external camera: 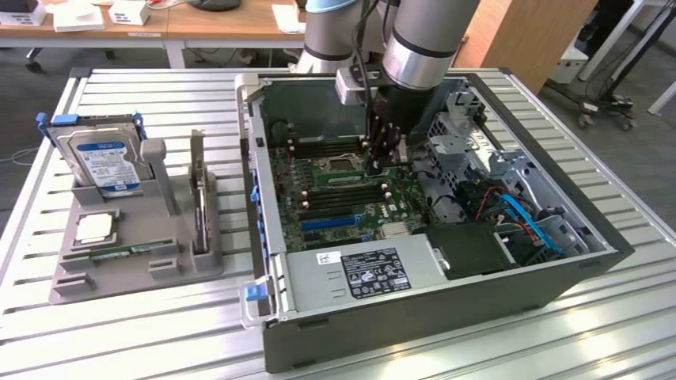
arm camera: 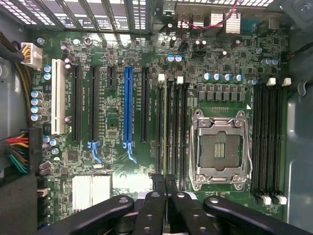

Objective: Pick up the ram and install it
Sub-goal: 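Insert the ram into the slot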

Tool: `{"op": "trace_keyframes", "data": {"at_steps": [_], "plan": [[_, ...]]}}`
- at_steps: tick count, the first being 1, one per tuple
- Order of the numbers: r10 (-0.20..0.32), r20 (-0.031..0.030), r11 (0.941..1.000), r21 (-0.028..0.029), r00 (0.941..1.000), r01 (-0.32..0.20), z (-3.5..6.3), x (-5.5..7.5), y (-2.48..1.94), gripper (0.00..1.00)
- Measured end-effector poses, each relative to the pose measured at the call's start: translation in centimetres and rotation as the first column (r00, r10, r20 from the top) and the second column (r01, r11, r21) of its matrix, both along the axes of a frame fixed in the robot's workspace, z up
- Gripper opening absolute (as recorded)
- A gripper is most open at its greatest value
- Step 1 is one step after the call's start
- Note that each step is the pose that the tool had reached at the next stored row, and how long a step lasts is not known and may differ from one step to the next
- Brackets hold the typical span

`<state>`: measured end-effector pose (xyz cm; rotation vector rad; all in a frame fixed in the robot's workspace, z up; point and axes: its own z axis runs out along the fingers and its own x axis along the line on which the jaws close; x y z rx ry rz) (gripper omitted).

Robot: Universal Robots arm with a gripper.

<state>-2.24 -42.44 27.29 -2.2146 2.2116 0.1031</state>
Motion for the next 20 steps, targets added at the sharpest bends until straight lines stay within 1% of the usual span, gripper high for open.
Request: {"op": "trace_keyframes", "data": {"at_steps": [3, 8, 20], "plan": [[0.0, 0.0002, 1.0, 0.0003, 1.0, 0.0, -0.01, 0.0, -0.16, 0.11], [0.0, 0.0, 1.0, 0.0001, 1.0, 0.0, -0.02, 0.0, -0.18, 0.11], [0.0, 0.0, 1.0, 0.0001, 1.0, 0.0, -1.45, 0.0, -0.18, 0.11]]}}
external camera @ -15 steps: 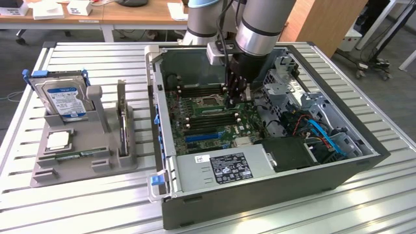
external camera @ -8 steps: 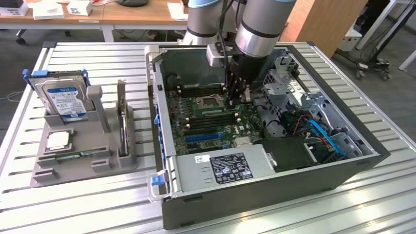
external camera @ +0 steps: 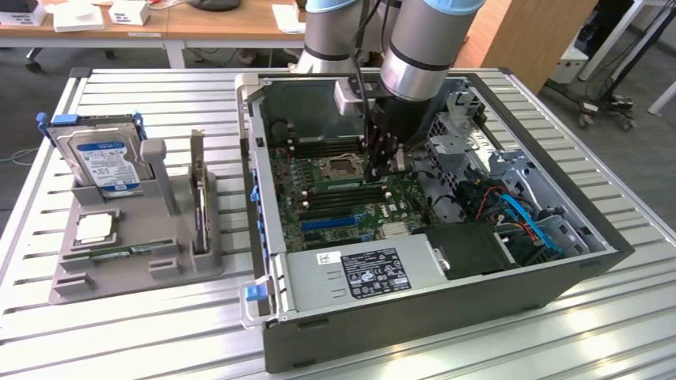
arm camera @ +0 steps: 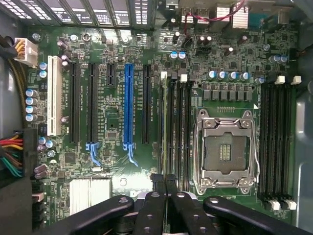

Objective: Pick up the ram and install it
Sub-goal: 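Insert the ram into the slot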

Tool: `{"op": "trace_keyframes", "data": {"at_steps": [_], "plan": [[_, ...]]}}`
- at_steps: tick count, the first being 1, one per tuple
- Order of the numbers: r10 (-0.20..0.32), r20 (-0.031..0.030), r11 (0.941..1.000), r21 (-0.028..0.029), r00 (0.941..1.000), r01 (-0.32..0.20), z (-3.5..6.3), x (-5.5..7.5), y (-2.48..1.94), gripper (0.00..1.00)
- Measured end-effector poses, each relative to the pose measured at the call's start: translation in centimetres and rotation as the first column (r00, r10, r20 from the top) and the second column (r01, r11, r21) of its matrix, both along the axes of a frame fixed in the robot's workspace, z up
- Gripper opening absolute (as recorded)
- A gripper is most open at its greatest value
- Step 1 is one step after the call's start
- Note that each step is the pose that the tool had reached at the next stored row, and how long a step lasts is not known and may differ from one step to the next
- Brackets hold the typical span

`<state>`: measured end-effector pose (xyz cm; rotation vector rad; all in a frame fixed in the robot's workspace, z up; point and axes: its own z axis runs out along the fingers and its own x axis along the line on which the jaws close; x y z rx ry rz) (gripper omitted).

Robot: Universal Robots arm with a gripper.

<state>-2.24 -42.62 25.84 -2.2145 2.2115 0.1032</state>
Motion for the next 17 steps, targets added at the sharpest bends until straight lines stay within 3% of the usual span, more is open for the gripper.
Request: {"op": "trace_keyframes", "data": {"at_steps": [17], "plan": [[0.0, -0.0001, 1.0, -0.0003, 1.0, 0.0, -0.57, -0.05, 0.03, 0.11]]}}
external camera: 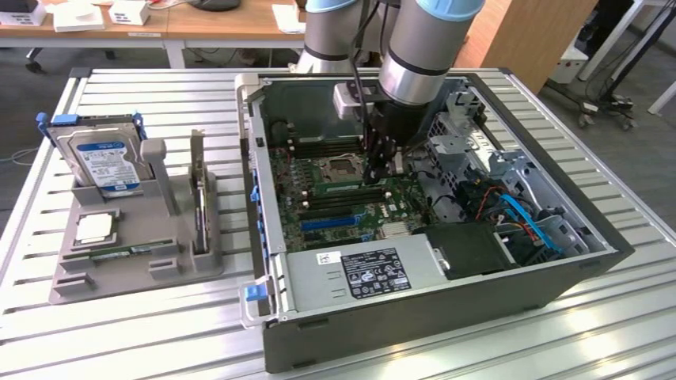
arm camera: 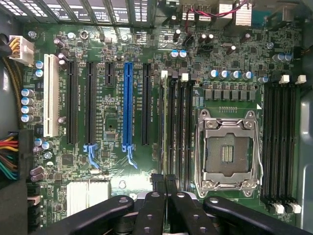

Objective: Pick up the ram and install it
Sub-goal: 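Insert the ram into the slot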

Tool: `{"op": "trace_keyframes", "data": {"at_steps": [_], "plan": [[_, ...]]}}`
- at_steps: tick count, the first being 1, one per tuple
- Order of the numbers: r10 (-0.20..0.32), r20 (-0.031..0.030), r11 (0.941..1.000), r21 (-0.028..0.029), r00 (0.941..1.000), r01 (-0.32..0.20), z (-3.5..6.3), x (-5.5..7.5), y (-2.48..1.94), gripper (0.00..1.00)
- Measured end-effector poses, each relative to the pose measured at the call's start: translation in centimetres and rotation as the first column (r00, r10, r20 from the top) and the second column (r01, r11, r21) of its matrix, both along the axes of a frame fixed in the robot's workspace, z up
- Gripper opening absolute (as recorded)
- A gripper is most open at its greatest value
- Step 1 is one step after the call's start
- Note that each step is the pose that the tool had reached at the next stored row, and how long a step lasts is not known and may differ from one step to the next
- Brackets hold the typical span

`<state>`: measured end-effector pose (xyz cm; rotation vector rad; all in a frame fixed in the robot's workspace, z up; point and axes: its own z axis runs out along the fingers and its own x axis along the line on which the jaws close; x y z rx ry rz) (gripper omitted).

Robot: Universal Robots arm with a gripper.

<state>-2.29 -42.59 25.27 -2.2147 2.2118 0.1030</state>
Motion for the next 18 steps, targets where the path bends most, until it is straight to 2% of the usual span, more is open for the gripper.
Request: {"op": "trace_keyframes", "data": {"at_steps": [18], "plan": [[0.0, 0.0001, 1.0, 0.0003, 1.0, 0.0, -0.68, -0.05, 0.01, 0.11]]}}
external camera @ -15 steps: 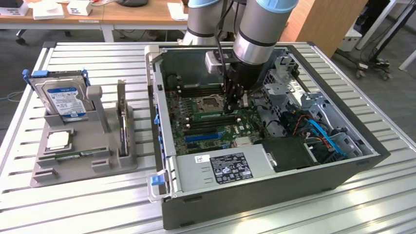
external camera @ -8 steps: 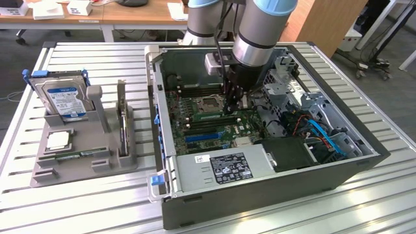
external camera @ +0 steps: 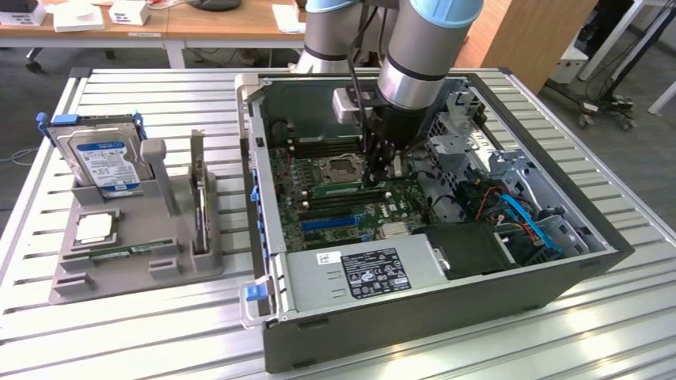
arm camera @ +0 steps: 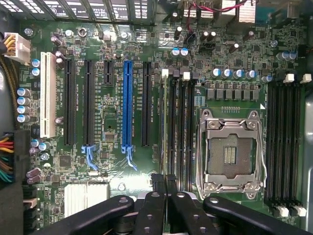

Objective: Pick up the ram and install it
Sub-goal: 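Insert the ram into the slot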

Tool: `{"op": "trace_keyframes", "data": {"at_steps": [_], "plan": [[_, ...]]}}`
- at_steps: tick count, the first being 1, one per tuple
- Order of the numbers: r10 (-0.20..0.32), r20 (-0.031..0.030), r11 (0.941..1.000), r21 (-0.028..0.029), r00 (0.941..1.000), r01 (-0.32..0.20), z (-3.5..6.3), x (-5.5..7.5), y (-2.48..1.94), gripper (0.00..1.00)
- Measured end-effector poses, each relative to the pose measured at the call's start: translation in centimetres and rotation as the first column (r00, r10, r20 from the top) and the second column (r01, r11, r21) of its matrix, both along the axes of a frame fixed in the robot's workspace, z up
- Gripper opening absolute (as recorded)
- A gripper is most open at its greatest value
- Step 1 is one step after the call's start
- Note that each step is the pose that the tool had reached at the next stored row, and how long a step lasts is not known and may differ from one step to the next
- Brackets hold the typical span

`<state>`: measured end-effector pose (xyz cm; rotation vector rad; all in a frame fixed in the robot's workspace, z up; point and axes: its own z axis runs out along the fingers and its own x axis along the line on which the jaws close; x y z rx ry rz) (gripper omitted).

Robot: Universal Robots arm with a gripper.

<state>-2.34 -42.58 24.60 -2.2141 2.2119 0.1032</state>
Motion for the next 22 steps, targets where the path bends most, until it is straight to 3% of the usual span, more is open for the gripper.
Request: {"op": "trace_keyframes", "data": {"at_steps": [22], "plan": [[0.0, 0.0, 1.0, 0.0, 1.0, 0.0, -0.25, -0.23, 0.09, 0.11]]}}
